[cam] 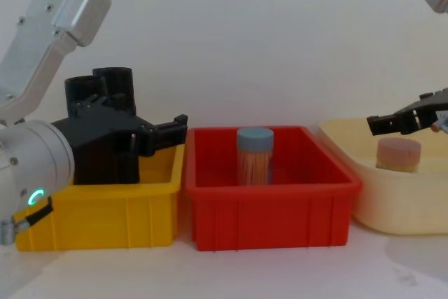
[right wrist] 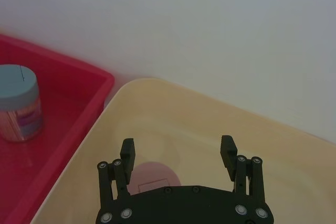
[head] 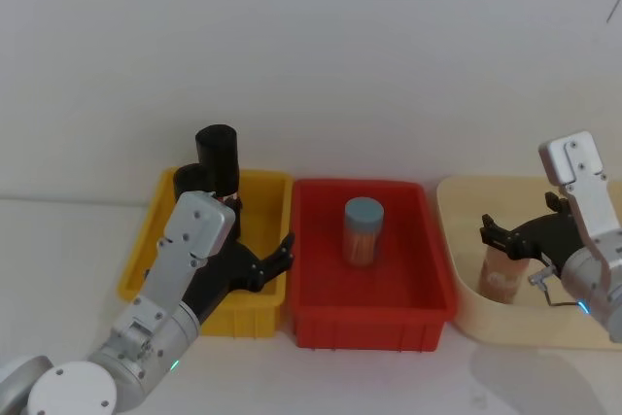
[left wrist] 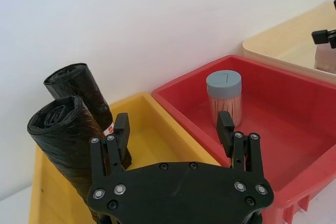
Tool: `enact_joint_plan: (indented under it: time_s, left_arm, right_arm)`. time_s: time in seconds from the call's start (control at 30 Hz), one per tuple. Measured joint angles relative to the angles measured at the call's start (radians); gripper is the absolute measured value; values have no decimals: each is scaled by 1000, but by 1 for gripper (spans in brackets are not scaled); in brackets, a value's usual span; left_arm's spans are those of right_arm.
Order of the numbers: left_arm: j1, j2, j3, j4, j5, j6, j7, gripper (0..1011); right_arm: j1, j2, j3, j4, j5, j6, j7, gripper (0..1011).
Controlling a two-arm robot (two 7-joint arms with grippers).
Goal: Pick up the garbage bag with the one hand and transfer it to the other hand.
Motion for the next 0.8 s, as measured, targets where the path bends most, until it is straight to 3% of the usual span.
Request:
enact_joint_plan:
  time_s: [0.5, 0.8]
  left_arm:
    - [0, 0, 0, 0, 0, 0, -1, 1002]
    - [-13, 12, -5, -9, -16, 3, -47, 1002]
  right_arm:
    - [4, -1, -4, 17, -8, 0, -3, 1000]
    - [5, -2, -5, 21, -10, 0, -4, 1000]
